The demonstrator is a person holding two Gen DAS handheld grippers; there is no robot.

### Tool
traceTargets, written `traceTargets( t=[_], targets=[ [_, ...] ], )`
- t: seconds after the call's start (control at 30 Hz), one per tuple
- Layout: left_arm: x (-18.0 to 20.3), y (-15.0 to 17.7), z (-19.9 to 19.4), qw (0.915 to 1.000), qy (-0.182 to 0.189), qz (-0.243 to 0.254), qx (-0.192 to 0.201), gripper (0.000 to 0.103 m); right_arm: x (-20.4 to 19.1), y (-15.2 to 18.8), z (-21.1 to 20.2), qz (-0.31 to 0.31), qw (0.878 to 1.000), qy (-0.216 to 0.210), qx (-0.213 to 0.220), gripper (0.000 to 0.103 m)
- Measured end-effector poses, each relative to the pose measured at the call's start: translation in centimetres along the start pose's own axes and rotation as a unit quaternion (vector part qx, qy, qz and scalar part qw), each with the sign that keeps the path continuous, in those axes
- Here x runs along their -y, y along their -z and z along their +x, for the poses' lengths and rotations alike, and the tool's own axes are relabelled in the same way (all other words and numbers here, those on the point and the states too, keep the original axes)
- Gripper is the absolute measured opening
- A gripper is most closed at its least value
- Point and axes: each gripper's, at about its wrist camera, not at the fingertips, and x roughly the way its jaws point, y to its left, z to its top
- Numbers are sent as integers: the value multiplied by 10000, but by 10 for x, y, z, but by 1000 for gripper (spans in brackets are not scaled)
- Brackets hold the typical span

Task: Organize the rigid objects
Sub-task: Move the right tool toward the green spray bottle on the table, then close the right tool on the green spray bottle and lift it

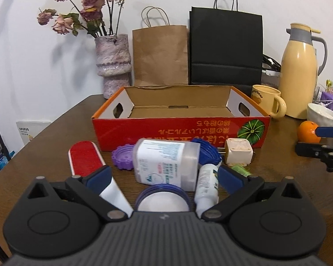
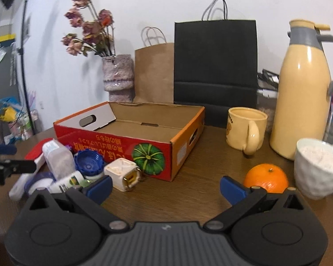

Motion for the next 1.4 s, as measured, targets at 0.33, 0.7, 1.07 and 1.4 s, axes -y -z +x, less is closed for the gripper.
traceTargets(
  t=[0.33,0.7,1.07,1.4],
  targets=[
    [22,0,16,9997,-119,220,-38,103,39,11,-14,-203,9994,-278,-10,103],
    [21,-1,12,9995,213,222,-67,103,35,2,-29,-48,9996,-222,153,103],
    [14,4,8,9956,770,504,-162,93,-72,-12,-16,-689,9954,-610,-278,100],
    [-6,4,5,9960,793,405,-110,88,-106,0,17,-908,9892,-653,-949,46]
  ],
)
